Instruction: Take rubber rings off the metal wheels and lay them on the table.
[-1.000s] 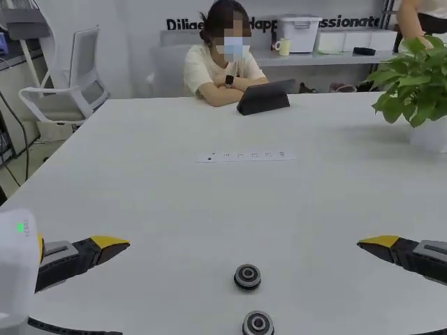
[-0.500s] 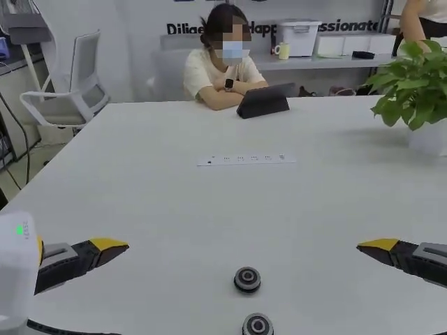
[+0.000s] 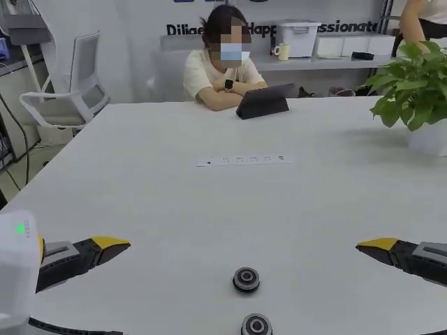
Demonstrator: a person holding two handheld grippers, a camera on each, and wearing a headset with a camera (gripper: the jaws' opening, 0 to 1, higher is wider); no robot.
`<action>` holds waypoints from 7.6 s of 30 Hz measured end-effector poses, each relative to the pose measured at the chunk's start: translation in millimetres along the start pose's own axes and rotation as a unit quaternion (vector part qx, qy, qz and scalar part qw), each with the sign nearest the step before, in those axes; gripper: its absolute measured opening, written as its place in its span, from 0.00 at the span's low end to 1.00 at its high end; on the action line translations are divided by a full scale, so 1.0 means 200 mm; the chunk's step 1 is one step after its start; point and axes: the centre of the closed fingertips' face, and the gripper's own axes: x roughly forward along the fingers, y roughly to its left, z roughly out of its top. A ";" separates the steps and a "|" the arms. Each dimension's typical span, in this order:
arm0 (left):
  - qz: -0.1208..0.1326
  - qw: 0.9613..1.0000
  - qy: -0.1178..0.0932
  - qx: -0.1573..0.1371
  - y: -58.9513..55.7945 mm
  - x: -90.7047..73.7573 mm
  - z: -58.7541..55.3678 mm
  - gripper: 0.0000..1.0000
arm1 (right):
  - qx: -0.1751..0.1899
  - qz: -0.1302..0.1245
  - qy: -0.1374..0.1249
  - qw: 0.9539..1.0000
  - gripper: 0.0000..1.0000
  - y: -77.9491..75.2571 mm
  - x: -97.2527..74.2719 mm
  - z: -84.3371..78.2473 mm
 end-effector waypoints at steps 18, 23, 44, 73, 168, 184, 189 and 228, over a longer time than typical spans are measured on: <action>-0.001 1.000 0.003 0.004 -0.01 -0.01 0.01 0.84 | -0.008 0.006 -0.002 1.000 0.86 0.01 0.00 0.01; -0.003 1.000 0.004 0.005 -0.01 -0.01 0.01 0.83 | -0.009 0.007 -0.002 1.000 0.85 0.01 -0.01 0.01; -0.018 1.000 -0.002 0.023 -0.02 0.05 0.06 0.76 | -0.027 0.020 -0.008 0.999 0.76 0.00 0.04 0.04; -0.071 0.996 0.014 0.052 -0.05 0.28 0.04 0.65 | -0.024 0.050 -0.006 0.998 0.67 -0.03 0.19 -0.02; -0.188 0.975 0.118 0.024 -0.24 0.82 -0.31 0.21 | -0.004 0.123 0.073 0.990 0.41 0.02 0.51 -0.37; -0.160 0.978 0.114 0.065 -0.22 0.84 -0.32 0.08 | -0.004 0.127 0.075 0.989 0.40 0.03 0.52 -0.37; -0.157 0.979 0.113 0.069 -0.22 0.84 -0.32 0.07 | 0.000 0.127 0.071 0.989 0.39 0.03 0.53 -0.36; -0.135 0.985 0.101 0.047 -0.22 0.84 -0.32 0.07 | 0.042 0.145 0.061 0.987 0.26 0.09 0.65 -0.37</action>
